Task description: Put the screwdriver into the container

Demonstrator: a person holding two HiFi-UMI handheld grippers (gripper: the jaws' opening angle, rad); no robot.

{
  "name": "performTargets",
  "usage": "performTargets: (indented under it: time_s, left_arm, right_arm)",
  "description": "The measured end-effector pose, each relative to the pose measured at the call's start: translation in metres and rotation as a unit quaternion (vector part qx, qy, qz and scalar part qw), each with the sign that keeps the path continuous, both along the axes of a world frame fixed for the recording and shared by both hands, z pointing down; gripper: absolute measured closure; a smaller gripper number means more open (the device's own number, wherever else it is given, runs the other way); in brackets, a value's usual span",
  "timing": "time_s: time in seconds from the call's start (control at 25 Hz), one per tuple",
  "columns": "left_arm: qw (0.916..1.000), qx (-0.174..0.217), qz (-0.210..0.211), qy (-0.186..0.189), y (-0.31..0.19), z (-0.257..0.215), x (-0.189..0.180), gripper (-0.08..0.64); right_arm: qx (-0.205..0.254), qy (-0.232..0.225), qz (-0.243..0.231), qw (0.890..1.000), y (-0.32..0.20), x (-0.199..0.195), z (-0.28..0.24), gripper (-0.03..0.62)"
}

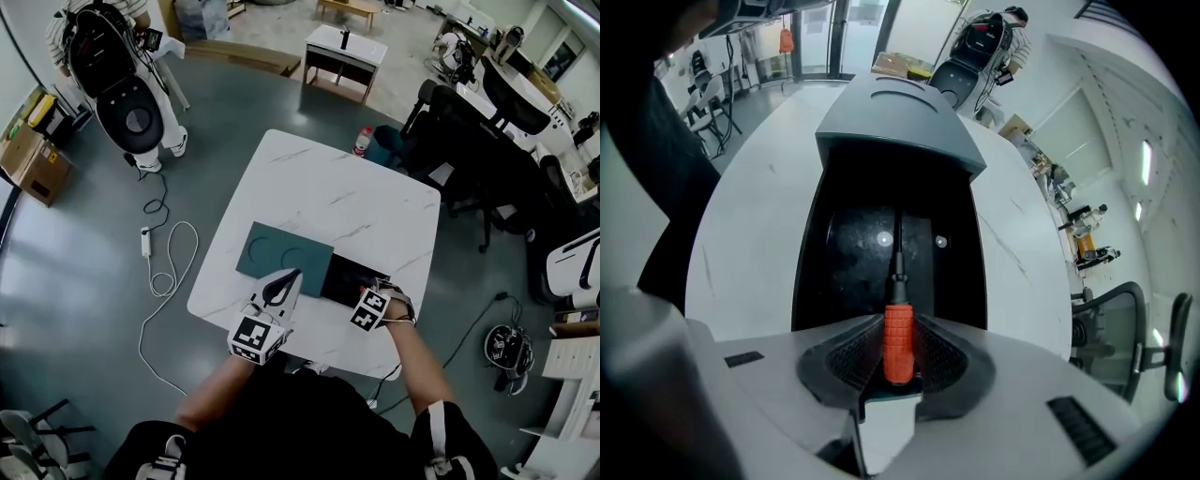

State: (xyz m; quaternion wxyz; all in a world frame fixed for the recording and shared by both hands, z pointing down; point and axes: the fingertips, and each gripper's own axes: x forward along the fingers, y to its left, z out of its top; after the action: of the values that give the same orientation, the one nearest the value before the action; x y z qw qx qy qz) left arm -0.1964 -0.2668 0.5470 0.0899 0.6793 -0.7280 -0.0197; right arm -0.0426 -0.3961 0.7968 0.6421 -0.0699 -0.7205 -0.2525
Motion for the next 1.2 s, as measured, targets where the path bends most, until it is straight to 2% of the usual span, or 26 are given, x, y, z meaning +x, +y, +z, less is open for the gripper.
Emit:
performTargets:
  time_s: [0.24,0.4,0.52,0.64,0.8,0.88,1.08,1.2]
  left_arm:
    - [0.9999,-0.003,-0.013,0.002,0.000,0.002,-0.006,0.554]
    - [0.9999,-0.005,-0.015,0.004,0.000,0.001,-0.005,0.554]
    - [0.9999,-0.006,-0.012,0.004,-0.003,0.001,0.000,0.554]
    - [1.0000,-0.006,-0.006,0.002,-0.007,-0.003,0.007,0.554]
    - [1.0000,0.000,0.007,-0.003,-0.009,-0.011,0.018,0.554]
    - [0.9999,0.002,0.015,-0.007,-0.010,-0.015,0.026,0.554]
    - [0.9990,0.013,0.042,-0.010,-0.022,-0.035,0.049,0.554]
    - [0.9981,0.027,0.054,-0.014,-0.030,-0.050,0.059,0.554]
  right_arm:
    - [-0.011,-0.006,0.003,1.000,0.005,-0.003,-0.003,0.457]
    - [-0.014,-0.030,0.005,0.999,0.008,-0.006,-0.020,0.443]
    - [-0.030,-0.090,0.034,0.995,0.011,-0.014,-0.050,0.437]
    - [-0.036,-0.190,0.078,0.978,0.010,-0.021,-0.095,0.439]
    - [-0.027,-0.322,0.130,0.938,0.013,-0.026,-0.163,0.462]
    - [-0.036,-0.378,0.168,0.910,0.015,-0.024,-0.193,0.480]
    - [-0.065,-0.531,0.249,0.807,0.014,-0.015,-0.272,0.562]
    - [-0.053,-0.591,0.265,0.760,0.013,-0.004,-0.303,0.568]
